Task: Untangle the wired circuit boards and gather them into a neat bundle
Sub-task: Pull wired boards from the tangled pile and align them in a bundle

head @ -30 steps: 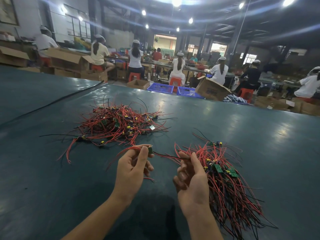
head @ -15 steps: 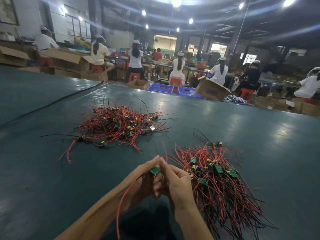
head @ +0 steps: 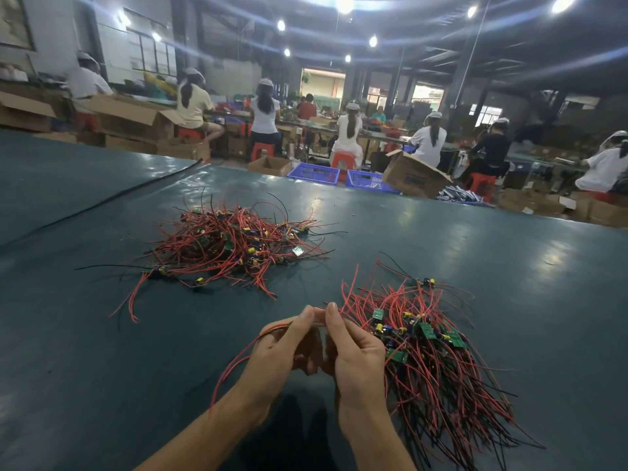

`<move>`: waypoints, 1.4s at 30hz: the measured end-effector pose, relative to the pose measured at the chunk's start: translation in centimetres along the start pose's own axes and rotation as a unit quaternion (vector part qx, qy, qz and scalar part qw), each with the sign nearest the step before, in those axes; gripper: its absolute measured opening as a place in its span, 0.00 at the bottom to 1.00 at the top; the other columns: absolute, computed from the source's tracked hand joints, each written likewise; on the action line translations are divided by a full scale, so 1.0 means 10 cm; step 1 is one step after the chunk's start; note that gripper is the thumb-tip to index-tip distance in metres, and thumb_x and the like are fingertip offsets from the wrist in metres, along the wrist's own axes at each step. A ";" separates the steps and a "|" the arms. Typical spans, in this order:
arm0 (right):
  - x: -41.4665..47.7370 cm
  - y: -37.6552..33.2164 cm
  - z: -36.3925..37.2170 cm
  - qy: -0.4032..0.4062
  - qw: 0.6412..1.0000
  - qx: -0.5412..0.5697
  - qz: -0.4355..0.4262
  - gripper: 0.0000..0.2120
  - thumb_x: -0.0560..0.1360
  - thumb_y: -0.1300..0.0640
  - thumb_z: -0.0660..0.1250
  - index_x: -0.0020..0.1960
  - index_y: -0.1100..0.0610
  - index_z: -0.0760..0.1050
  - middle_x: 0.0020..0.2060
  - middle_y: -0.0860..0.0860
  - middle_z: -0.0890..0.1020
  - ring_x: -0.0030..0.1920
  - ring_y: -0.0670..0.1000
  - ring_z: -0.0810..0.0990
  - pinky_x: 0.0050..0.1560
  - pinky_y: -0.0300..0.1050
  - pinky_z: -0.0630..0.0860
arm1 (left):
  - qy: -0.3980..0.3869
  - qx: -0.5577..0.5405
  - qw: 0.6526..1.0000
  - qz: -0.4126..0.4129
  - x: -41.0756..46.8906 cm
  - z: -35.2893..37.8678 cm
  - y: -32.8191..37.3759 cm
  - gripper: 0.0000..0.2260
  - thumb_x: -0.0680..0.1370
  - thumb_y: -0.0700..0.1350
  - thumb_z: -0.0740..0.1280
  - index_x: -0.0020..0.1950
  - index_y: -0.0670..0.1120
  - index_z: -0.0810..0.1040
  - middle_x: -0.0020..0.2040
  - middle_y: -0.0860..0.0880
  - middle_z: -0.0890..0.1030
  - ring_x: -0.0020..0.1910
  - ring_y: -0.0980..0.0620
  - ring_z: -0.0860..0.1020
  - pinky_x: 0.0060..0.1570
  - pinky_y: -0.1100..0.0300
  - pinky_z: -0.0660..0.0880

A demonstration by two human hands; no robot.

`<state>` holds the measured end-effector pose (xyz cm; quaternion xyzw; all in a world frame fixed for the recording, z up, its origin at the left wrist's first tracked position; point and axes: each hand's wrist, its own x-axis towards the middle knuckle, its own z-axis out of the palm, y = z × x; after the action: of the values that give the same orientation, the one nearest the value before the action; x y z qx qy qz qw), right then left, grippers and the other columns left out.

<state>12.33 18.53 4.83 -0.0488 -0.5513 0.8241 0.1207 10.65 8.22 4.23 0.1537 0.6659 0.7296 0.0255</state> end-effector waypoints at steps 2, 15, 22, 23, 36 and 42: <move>0.01 -0.01 0.00 0.027 0.999 -0.005 0.017 0.11 0.70 0.50 0.70 0.40 0.56 0.86 0.30 0.51 0.83 0.31 0.48 0.80 0.33 0.40 0.77 | 0.002 0.020 1.000 0.023 -0.02 -0.01 0.00 0.22 0.80 0.51 0.57 0.29 0.42 0.68 0.26 0.40 0.70 0.29 0.46 0.68 0.38 0.54 0.68; 0.28 -0.25 -0.40 0.179 0.963 0.194 0.063 0.11 0.79 0.54 0.65 0.42 0.58 0.81 0.25 0.45 0.67 0.20 0.42 0.59 0.18 0.32 0.56 | -0.043 0.052 0.995 0.069 -0.02 0.01 -0.02 0.22 0.78 0.52 0.59 0.26 0.46 0.68 0.22 0.49 0.71 0.24 0.53 0.69 0.32 0.63 0.70; 0.24 -0.19 -0.34 0.166 0.982 0.090 0.016 0.15 0.70 0.46 0.71 0.40 0.59 0.79 0.25 0.44 0.71 0.20 0.41 0.58 0.18 0.33 0.56 | 0.008 0.015 0.999 0.037 0.01 -0.04 -0.05 0.23 0.78 0.57 0.62 0.28 0.45 0.72 0.25 0.46 0.73 0.25 0.51 0.71 0.30 0.61 0.71; 0.21 -0.14 -0.29 0.152 0.987 0.051 0.023 0.17 0.69 0.45 0.72 0.40 0.59 0.77 0.24 0.44 0.70 0.19 0.42 0.58 0.19 0.34 0.56 | 0.021 0.002 0.999 0.034 0.02 -0.04 -0.05 0.21 0.76 0.57 0.62 0.28 0.45 0.72 0.25 0.46 0.73 0.25 0.51 0.71 0.29 0.61 0.71; 0.11 -0.02 -0.04 0.142 0.987 0.011 0.076 0.08 0.75 0.56 0.71 0.41 0.59 0.85 0.20 0.46 0.69 0.21 0.43 0.64 0.23 0.37 0.64 | -0.031 0.075 0.995 0.054 0.02 -0.04 -0.09 0.24 0.80 0.54 0.62 0.29 0.40 0.72 0.25 0.46 0.74 0.27 0.51 0.72 0.33 0.62 0.70; 0.26 -0.18 -0.35 0.195 0.970 0.126 0.076 0.07 0.78 0.56 0.67 0.43 0.57 0.81 0.19 0.44 0.63 0.17 0.41 0.57 0.17 0.33 0.58 | -0.071 0.101 0.991 0.048 -0.03 -0.02 -0.05 0.22 0.78 0.54 0.61 0.29 0.42 0.72 0.25 0.46 0.75 0.27 0.51 0.73 0.34 0.62 0.72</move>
<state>10.83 23.01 5.29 -0.2347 -0.4034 0.8683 0.1678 10.76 8.03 3.70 0.2386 0.7245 0.6463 0.0224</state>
